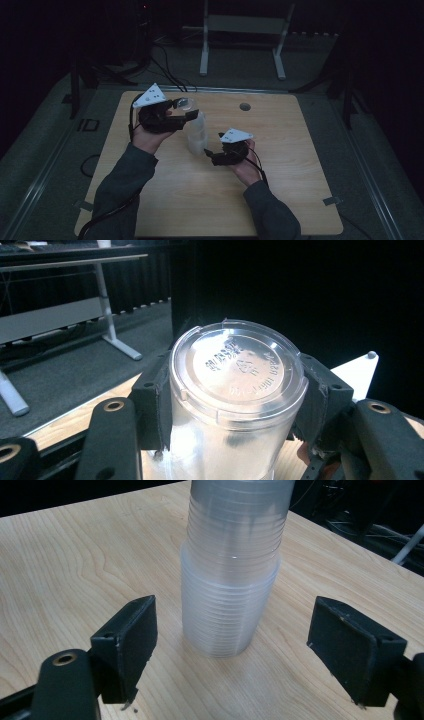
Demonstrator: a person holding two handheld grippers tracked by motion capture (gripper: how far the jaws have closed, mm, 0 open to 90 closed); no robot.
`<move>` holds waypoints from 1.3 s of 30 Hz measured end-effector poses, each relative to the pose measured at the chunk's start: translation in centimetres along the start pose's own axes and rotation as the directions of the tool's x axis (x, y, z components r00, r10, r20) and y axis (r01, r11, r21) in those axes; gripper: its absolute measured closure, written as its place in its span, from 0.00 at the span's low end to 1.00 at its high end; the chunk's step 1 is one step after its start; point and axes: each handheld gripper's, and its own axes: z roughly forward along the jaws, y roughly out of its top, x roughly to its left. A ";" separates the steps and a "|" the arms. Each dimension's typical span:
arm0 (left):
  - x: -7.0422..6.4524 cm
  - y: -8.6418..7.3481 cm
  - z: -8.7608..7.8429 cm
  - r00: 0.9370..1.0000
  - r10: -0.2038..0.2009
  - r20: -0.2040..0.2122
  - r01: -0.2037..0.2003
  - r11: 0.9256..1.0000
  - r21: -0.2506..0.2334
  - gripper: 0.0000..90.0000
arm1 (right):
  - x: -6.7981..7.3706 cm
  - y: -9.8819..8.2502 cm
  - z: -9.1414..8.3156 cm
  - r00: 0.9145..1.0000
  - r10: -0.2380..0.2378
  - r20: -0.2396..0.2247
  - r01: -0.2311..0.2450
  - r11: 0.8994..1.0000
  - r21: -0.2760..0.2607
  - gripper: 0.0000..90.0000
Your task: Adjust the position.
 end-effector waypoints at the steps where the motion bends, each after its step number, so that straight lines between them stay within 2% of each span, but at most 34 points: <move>1: 0.0 -0.1 0.0 1.000 -0.001 0.000 0.001 1.000 -0.001 0.45 | 0.0 0.0 0.0 1.000 0.000 0.000 0.000 1.000 0.001 0.22; 20: -0.6 -1.3 -0.8 1.000 0.001 0.004 -0.001 1.000 -0.001 0.45 | -0.2 -0.3 -0.4 1.000 -0.007 0.002 0.007 1.000 0.005 0.22; 39: -0.3 -2.9 -1.5 1.000 -0.025 0.004 0.025 1.000 -0.001 0.45 | -0.3 -0.3 -0.9 1.000 -0.014 -0.007 0.014 1.000 0.000 0.22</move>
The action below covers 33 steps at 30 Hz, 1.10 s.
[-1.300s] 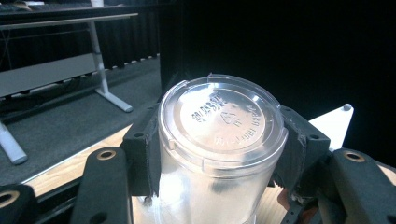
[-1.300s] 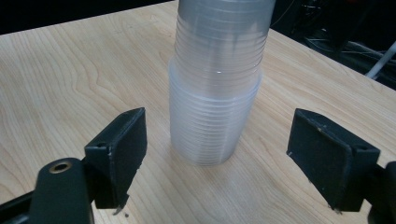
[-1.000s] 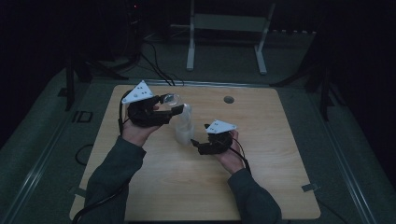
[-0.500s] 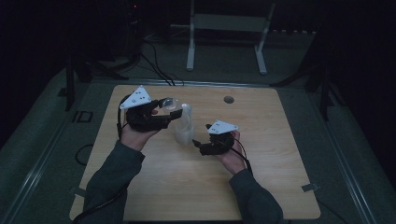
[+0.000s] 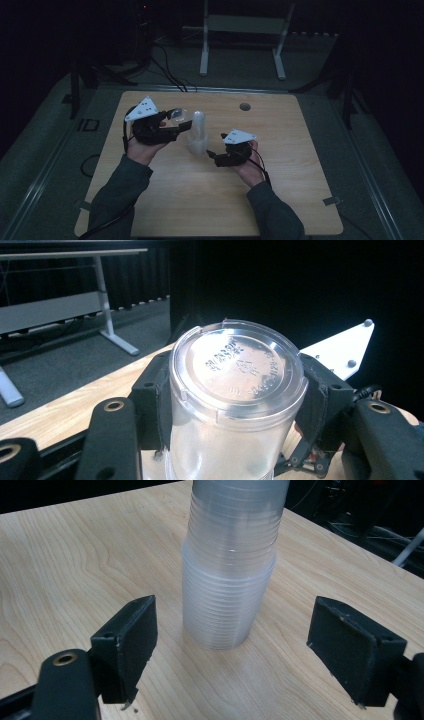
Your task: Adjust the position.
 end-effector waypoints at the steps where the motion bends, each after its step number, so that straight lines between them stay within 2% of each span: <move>1: 0.0 -0.1 0.0 1.000 -0.002 -0.001 0.002 1.000 -0.002 0.45 | 0.0 0.0 0.0 1.000 0.001 0.000 -0.001 1.000 0.000 0.22; 20: 0.5 -2.3 -0.1 0.999 -0.038 -0.006 0.038 0.999 0.000 0.45 | 0.2 0.1 -0.4 1.000 -0.004 -0.014 0.004 1.000 -0.008 0.24; 33: 0.5 -4.0 0.1 0.998 -0.057 0.011 0.057 0.998 -0.011 0.45 | 0.4 0.3 -0.7 0.999 0.008 -0.035 -0.009 0.999 -0.032 0.25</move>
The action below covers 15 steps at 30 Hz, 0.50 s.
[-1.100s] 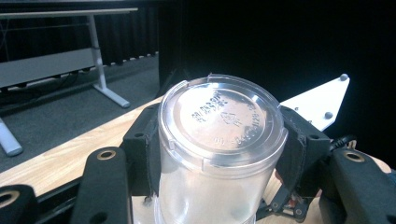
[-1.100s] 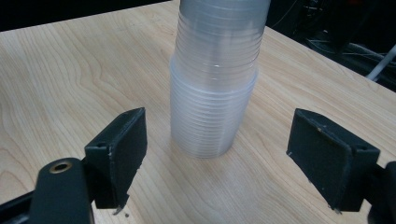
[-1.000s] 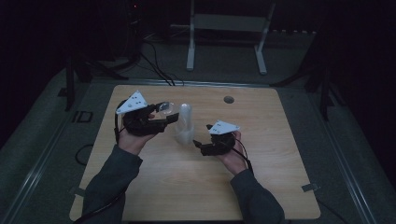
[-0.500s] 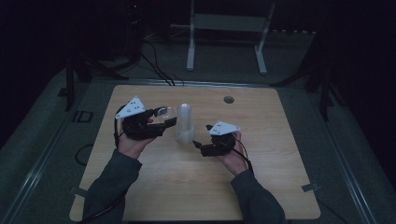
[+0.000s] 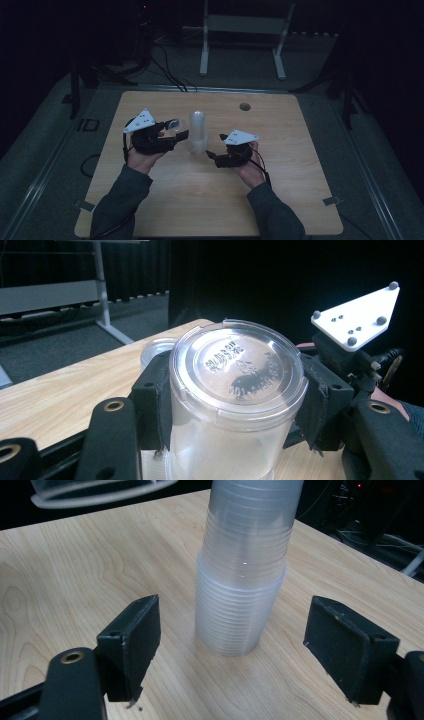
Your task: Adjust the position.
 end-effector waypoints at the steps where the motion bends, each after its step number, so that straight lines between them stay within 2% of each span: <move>1: 0.0 -0.1 0.0 1.000 -0.002 0.001 0.002 1.000 -0.001 0.45 | 0.0 0.0 0.0 1.000 0.000 -0.002 0.000 1.000 -0.004 0.25; 15: 0.1 -1.7 0.0 0.999 -0.022 0.038 0.023 1.000 -0.010 0.45 | 0.1 0.1 -0.1 1.000 0.011 -0.025 -0.011 1.000 -0.018 0.25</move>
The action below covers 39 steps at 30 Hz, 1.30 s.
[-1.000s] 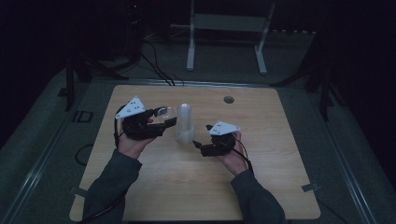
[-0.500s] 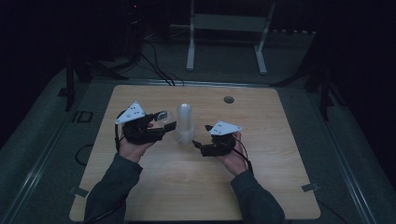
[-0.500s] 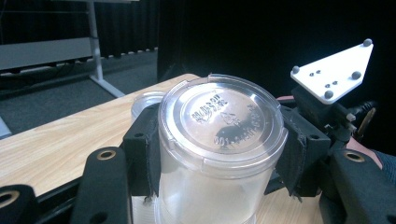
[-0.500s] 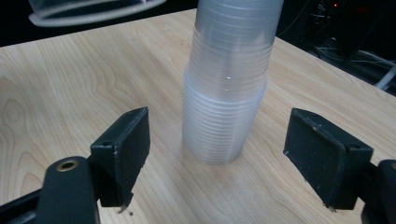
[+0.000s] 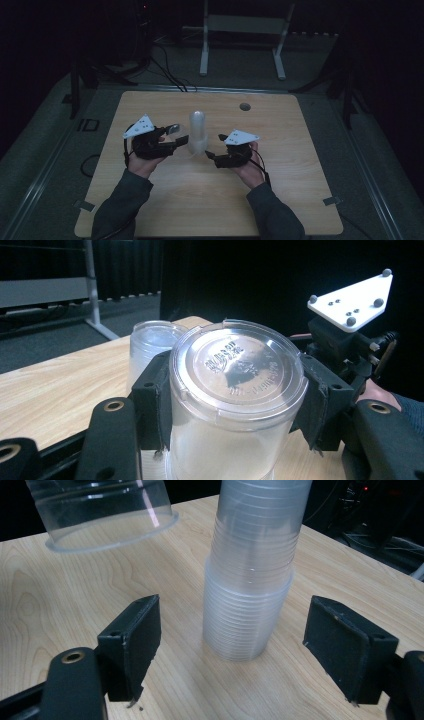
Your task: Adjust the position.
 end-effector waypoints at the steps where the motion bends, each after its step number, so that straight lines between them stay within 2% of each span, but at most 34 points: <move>1: 0.0 -0.1 0.0 1.000 0.001 0.004 -0.001 1.000 0.000 0.45 | 0.0 0.0 0.0 1.000 0.000 -0.002 0.000 1.000 -0.001 0.25; 9: -0.1 -0.7 0.4 0.999 0.016 0.049 -0.017 1.000 0.023 0.45 | 0.0 0.1 -0.1 1.000 0.000 -0.013 0.000 1.000 -0.008 0.26; 23: -0.1 -1.6 0.6 0.994 0.024 0.106 -0.027 0.999 0.027 0.45 | 0.0 0.2 -0.4 0.999 0.008 -0.031 -0.009 1.000 -0.021 0.29; 29: 0.2 -1.9 0.3 0.991 0.011 0.131 -0.013 1.000 0.017 0.45 | -0.1 0.2 -0.5 0.999 0.006 -0.032 -0.006 1.000 -0.024 0.29; 33: 0.2 -1.9 0.2 0.990 0.013 0.142 -0.014 1.000 0.009 0.45 | -0.2 0.3 -0.7 0.999 0.016 -0.039 -0.018 0.999 -0.038 0.29; 39: 0.5 -2.1 -0.1 0.988 -0.008 0.153 0.010 1.000 -0.012 0.45 | -0.4 0.4 -1.0 0.998 0.039 -0.056 -0.043 0.997 -0.062 0.29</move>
